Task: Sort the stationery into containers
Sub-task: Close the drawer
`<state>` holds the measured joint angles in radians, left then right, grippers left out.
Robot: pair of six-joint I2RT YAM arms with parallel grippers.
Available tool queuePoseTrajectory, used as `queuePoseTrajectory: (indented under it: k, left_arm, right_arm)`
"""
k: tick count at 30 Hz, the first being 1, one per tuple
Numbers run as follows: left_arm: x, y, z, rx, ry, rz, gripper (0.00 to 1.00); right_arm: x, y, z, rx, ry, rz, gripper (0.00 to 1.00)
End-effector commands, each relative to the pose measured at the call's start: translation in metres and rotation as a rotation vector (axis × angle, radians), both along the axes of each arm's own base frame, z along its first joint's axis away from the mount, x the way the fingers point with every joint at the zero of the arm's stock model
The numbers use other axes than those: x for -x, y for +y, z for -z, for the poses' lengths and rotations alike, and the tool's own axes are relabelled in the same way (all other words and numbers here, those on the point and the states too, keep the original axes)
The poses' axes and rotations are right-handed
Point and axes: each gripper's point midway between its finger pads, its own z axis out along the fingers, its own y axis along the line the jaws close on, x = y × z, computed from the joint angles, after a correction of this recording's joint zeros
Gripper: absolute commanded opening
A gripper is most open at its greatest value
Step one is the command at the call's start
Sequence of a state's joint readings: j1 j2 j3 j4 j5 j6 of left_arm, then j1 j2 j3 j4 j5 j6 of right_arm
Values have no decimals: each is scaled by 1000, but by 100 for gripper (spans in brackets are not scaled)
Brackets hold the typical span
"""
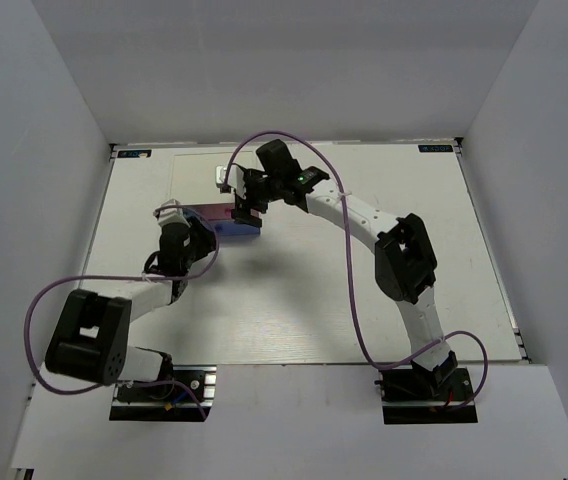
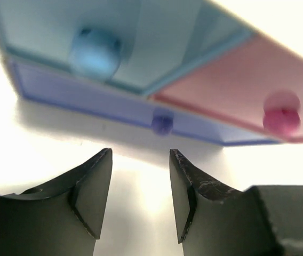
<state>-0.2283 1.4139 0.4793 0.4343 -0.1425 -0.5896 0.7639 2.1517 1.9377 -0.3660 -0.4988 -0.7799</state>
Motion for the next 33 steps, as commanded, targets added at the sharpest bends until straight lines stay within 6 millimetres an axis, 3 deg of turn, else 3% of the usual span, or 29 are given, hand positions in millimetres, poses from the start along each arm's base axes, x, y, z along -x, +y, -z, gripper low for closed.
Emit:
queuePoseTrajectory:
  k: [1,2,4,5,7,8,10,11,12,13,14,16,17,18,19,20,21,22,24,25,26,28,31,33]
  left_arm:
    - [14,4,-19,0,-47,5,58]
    - [21,4,-14,-9,-26,17,58]
    - [27,3,-18,-3,-28,30,59]
    - [32,1,-26,5,-37,44,60]
    - [42,0,-26,14,-29,65,63]
    - [45,-2,-30,27,-33,69,65]
    - [55,-3,-36,47,-35,78,72]
    - [59,-4,-39,52,-34,90,76]
    - [65,-5,-37,53,-17,98,76]
    - [69,-4,-44,57,-39,99,82]
    - [71,-5,-49,63,-49,107,91]
    - [78,-3,-53,64,-53,107,100]
    - [79,-5,-69,75,-96,118,100]
    - [81,-4,-74,76,-101,118,100]
    - [83,-4,-75,67,-107,123,100]
    - [84,-3,-86,63,-133,127,100]
    - [85,-5,-91,67,-136,137,100]
    - [86,-4,-88,55,-128,141,100]
    - [87,-6,-98,51,-150,157,100]
    - [88,-7,-101,56,-160,166,100]
    - [89,-8,-103,48,-160,179,100]
    - [88,-10,-108,52,-170,188,100]
    - [87,-11,-111,47,-173,200,100]
    - [86,-13,-115,50,-172,208,100]
  right_arm:
    - [2,-5,-20,-34,12,30,89]
    - [2,-6,-35,-60,-7,33,90]
    - [4,-8,-44,-78,-1,40,90]
    - [7,-11,-65,-110,-26,40,90]
    - [6,-17,-74,-132,-41,53,90]
    - [14,-29,-85,-140,-48,73,90]
    - [4,-35,-106,-201,-104,133,90]
    - [8,-49,-123,-234,-106,205,90]
    - [-3,-57,-128,-270,-146,272,90]
    - [-10,-68,-132,-277,-165,347,90]
    - [-1,-83,-139,-296,-146,394,90]
    - [-11,-106,-127,-302,-151,524,90]
    - [-5,-118,-145,-345,-153,561,90]
    - [0,-127,-117,-313,-101,601,90]
    - [0,-150,-133,-344,-126,707,90]
    - [3,-157,-128,-337,-119,732,90]
    - [9,-171,-85,-256,-92,777,90]
    - [15,-187,-108,-309,-144,814,90]
    - [22,-203,-86,-270,-144,854,90]
    - [30,-213,-94,-300,-168,864,90]
    - [33,-222,-83,-275,-172,886,90]
    - [40,-234,-87,-285,-214,894,90]
    - [42,-251,-67,-246,-241,933,90]
    - [41,-256,-68,-261,-269,947,90]
